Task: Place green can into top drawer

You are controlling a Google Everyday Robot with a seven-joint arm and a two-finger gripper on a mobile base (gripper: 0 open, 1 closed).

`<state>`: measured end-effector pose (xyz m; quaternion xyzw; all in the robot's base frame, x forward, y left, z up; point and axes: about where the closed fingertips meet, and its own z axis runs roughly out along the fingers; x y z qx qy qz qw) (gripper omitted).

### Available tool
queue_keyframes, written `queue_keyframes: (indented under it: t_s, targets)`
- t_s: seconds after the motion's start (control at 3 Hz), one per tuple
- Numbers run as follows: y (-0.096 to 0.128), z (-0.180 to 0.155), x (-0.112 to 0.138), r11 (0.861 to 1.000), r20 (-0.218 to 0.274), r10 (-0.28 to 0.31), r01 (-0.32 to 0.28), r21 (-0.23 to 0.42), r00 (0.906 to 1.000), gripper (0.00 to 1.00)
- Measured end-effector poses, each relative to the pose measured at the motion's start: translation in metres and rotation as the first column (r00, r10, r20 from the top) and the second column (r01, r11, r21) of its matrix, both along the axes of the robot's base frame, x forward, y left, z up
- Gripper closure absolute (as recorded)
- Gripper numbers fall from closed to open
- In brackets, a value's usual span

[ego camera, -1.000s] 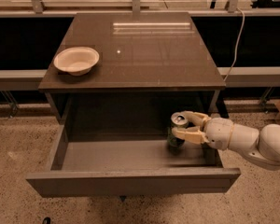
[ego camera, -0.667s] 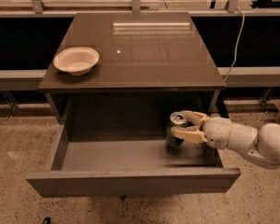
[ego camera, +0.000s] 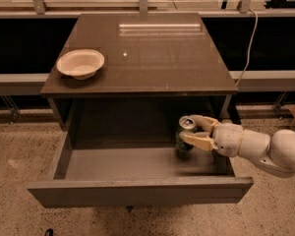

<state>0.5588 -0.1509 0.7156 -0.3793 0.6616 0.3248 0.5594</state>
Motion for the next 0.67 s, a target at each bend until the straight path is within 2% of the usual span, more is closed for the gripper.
queue_keyframes:
  t_s: [0.33, 0.67]
  targets:
    - [0.002, 0.0002, 0.0001, 1.0, 0.0, 0.003, -0.003, 0.001, 1.0, 0.0]
    - [0.002, 0.0002, 0.0001, 1.0, 0.0, 0.004, -0.004, 0.001, 1.0, 0.0]
